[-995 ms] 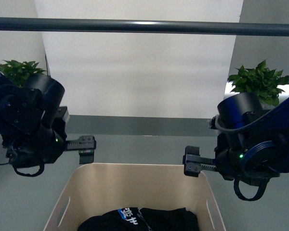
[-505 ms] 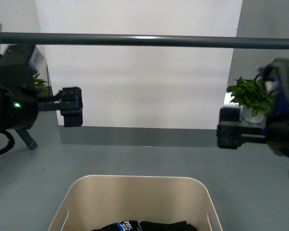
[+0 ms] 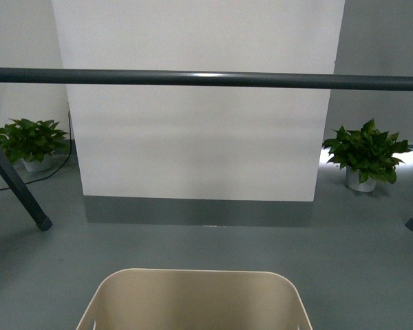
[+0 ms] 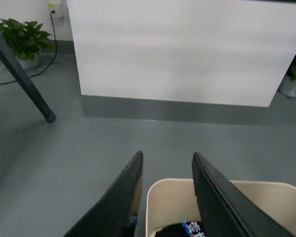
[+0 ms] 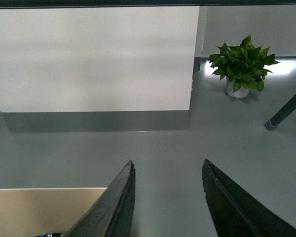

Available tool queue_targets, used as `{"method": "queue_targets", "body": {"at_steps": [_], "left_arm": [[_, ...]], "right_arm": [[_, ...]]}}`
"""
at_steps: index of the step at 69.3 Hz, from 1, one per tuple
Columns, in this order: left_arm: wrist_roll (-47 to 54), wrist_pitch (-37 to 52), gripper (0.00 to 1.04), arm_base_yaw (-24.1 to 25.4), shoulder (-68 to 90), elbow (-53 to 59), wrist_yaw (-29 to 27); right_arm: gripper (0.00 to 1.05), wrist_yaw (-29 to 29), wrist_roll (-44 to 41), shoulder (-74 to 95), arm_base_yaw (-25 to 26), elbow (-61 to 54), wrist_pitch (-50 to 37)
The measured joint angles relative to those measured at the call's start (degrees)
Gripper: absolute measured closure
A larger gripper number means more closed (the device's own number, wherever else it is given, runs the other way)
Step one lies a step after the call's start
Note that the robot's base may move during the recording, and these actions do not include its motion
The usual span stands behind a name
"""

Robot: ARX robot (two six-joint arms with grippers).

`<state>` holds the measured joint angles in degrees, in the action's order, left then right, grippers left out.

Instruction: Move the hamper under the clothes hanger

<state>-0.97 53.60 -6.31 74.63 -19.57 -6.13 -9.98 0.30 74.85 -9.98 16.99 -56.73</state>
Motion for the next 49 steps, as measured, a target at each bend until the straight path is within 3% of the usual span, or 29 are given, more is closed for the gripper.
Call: {"method": "queue_targets", "body": {"at_steps": [8,15,25,34,39,49], "left_arm": [[0.0,0.0,1.01,0.8,-4.5,3.7,1.2],[0.1,-0.2,1.01,1.6,-7.5,6.2,1.6],[0.2,-2.4,1.01,4.7,-13.5,10.3,5.8],[0.2,-4.6,1.01,6.1,-18.0,12.5,5.9],[0.3,-6.2,1.01,6.1,-20.6,13.6,6.0],[0.3,-4.5,1.01,6.2,-22.2,16.5,6.1]], "right_arm": [[0.90,1.8,-0.1,-4.8,1.5,-3.5,0.7],[1.03,2.8,-0.2,-8.0,2.5,-5.7,1.7],[1.03,4.4,-0.3,-14.4,4.3,-9.4,4.7],[1.03,5.7,-0.3,-15.9,5.5,-12.6,2.5],[1.03,9.6,-0.3,-18.3,8.2,-13.9,4.7],[1.03,9.6,-0.3,-24.2,9.8,-15.0,8.9]]}}
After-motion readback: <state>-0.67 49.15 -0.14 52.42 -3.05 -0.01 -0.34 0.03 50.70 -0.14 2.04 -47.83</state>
